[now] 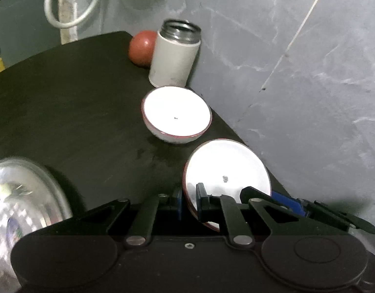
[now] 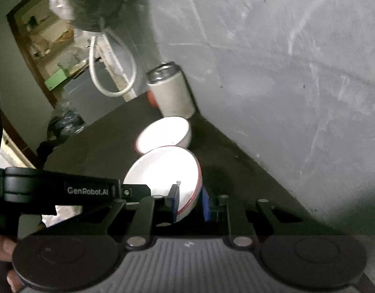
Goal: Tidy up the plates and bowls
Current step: 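Lift the white bowl and carry it over the steel bowl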
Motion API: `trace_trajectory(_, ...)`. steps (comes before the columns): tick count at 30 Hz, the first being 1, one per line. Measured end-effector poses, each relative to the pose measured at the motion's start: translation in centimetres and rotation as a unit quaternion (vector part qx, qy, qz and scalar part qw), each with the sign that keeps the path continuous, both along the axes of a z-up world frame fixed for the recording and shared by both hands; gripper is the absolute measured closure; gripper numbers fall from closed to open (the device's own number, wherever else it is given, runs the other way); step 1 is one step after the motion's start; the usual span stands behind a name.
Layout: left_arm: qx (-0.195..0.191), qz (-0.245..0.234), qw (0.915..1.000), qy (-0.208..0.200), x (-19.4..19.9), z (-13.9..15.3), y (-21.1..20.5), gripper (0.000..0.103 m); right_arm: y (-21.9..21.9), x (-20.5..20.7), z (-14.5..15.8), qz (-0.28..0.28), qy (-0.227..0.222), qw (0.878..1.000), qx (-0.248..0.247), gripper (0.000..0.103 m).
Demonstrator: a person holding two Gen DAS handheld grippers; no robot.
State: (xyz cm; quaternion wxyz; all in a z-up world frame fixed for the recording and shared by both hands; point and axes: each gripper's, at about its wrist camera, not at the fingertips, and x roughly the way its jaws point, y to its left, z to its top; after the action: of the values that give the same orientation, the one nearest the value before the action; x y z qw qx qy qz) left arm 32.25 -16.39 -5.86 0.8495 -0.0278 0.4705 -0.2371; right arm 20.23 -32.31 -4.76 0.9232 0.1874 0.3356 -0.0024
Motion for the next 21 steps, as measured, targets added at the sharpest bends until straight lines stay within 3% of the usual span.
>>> trace_trajectory(21,-0.055,0.048,0.9967,-0.036,-10.4,4.5,8.9,0.091,7.4,-9.0,5.4,0.068,-0.028,0.996,-0.048,0.081)
